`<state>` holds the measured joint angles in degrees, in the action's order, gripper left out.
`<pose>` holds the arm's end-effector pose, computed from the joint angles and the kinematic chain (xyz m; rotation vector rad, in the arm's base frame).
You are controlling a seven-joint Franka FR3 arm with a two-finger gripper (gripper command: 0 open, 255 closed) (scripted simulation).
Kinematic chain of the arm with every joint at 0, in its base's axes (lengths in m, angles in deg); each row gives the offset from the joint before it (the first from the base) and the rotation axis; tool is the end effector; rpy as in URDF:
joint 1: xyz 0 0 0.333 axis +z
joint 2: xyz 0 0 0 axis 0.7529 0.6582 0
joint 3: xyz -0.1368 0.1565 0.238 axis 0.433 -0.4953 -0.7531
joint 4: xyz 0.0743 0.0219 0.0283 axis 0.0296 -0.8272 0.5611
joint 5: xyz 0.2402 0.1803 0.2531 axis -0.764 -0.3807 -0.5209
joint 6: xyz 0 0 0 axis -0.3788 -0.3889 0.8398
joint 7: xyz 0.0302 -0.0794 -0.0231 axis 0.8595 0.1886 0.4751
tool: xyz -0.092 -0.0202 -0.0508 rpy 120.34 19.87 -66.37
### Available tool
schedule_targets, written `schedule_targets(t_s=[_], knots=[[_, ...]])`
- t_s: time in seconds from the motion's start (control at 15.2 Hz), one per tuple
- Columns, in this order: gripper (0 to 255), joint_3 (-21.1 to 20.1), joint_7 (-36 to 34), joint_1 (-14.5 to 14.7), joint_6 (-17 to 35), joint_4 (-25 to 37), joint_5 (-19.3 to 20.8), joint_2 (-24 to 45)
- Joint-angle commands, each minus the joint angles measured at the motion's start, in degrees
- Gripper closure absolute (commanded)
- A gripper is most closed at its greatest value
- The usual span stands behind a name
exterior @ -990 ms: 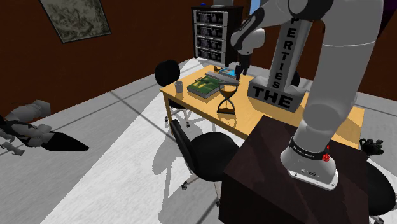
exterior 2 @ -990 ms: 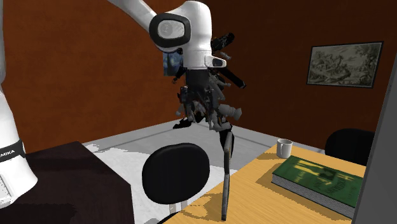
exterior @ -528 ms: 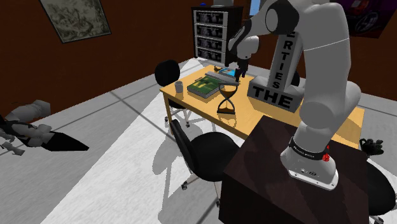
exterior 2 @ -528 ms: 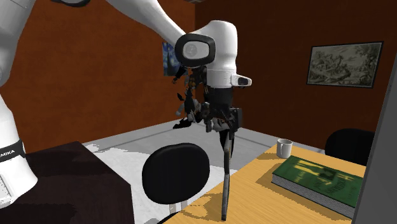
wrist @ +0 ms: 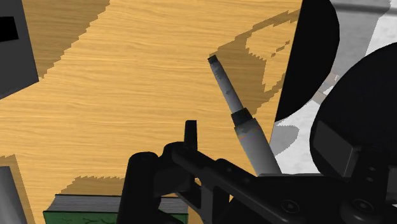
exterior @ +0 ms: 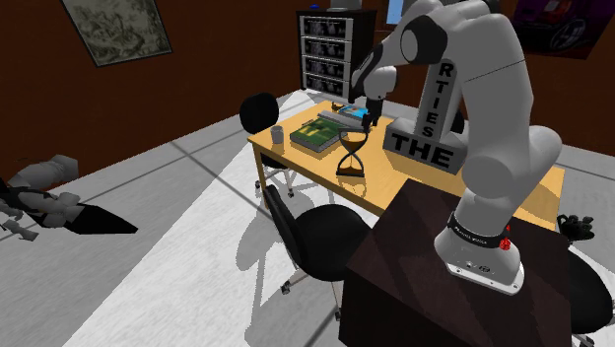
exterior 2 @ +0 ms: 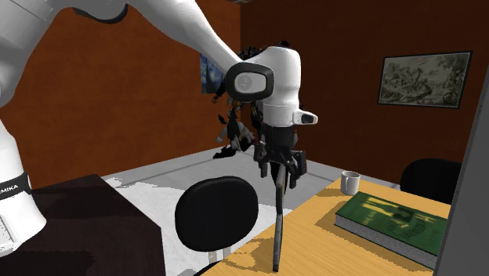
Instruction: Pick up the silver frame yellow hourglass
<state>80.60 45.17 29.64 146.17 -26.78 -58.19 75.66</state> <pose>0.5101 -0.4134 0.2359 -3.1215 0.0231 -0.0393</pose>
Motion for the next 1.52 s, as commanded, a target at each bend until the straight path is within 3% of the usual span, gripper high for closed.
schedule_targets(t_s=[0.0,0.13,0.2,0.79,1.45], knots=[[0,-0.5,0.5,-0.4,1.4,-0.1,-0.7,1.3],[0,-0.5,0.5,-0.4,1.4,-0.1,-0.7,1.3],[255,-0.5,0.4,-0.3,1.4,-0.2,-0.7,1.3],[255,-0.5,0.5,-0.4,1.4,-0.1,-0.7,1.3],[255,1.4,-1.2,0.9,-3.7,0.2,1.9,-3.7]])
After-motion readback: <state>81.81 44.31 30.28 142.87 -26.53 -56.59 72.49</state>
